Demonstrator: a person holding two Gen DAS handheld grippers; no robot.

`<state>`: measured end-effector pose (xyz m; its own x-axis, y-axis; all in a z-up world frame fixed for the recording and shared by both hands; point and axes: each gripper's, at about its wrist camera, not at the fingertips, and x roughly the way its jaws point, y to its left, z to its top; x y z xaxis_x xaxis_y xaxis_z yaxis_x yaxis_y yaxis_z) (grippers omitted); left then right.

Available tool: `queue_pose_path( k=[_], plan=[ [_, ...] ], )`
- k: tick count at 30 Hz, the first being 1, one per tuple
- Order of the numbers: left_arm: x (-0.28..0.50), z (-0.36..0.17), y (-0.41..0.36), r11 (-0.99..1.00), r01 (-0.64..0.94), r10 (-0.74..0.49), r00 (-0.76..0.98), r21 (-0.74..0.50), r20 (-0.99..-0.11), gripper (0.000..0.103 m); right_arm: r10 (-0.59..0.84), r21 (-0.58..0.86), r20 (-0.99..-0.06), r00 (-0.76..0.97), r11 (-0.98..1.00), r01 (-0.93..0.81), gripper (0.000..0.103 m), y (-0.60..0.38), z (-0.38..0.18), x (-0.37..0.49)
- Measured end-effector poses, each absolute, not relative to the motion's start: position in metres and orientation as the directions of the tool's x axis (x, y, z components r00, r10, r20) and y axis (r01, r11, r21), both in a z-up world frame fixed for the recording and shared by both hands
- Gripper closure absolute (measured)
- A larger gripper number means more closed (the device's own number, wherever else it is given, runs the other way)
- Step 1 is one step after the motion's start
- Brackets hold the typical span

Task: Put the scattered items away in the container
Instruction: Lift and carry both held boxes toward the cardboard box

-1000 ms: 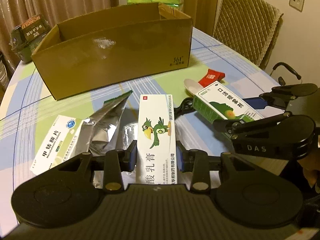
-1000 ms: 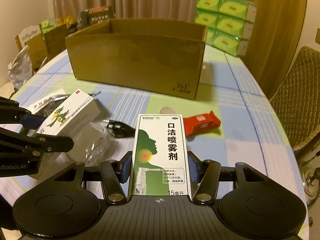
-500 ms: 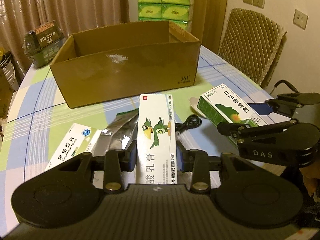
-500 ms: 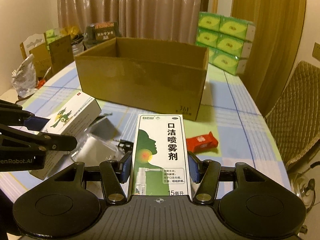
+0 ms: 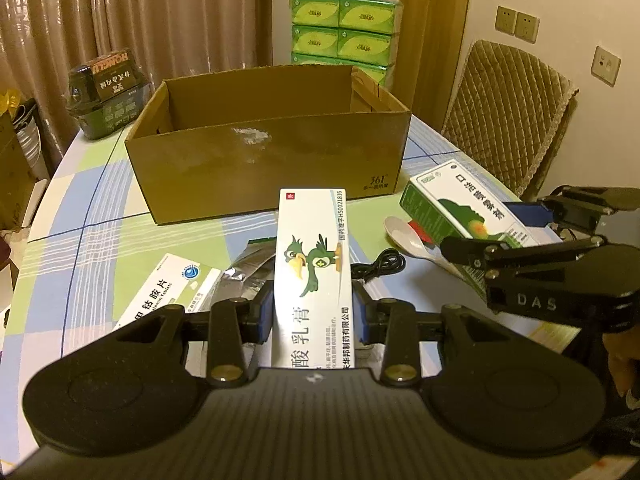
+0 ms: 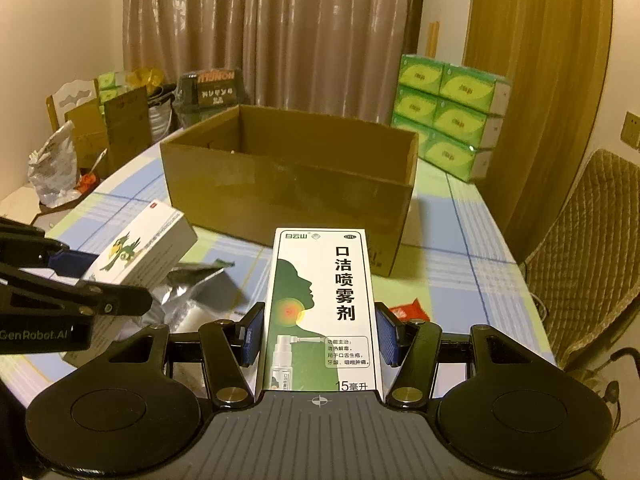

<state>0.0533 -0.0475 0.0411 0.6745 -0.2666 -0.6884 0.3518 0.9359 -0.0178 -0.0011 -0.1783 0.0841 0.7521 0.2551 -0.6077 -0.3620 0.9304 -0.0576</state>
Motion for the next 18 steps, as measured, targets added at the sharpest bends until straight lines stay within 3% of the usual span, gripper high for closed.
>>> queue_pose_path(
  k=[18],
  plan=[
    [0.105, 0.07, -0.033, 0.944, 0.328, -0.264, 0.72, -0.02, -0.642, 0.07, 0.278, -0.039, -0.552, 0.786, 0.933, -0.357, 0.05, -0.172, 0.121, 0.061]
  ],
)
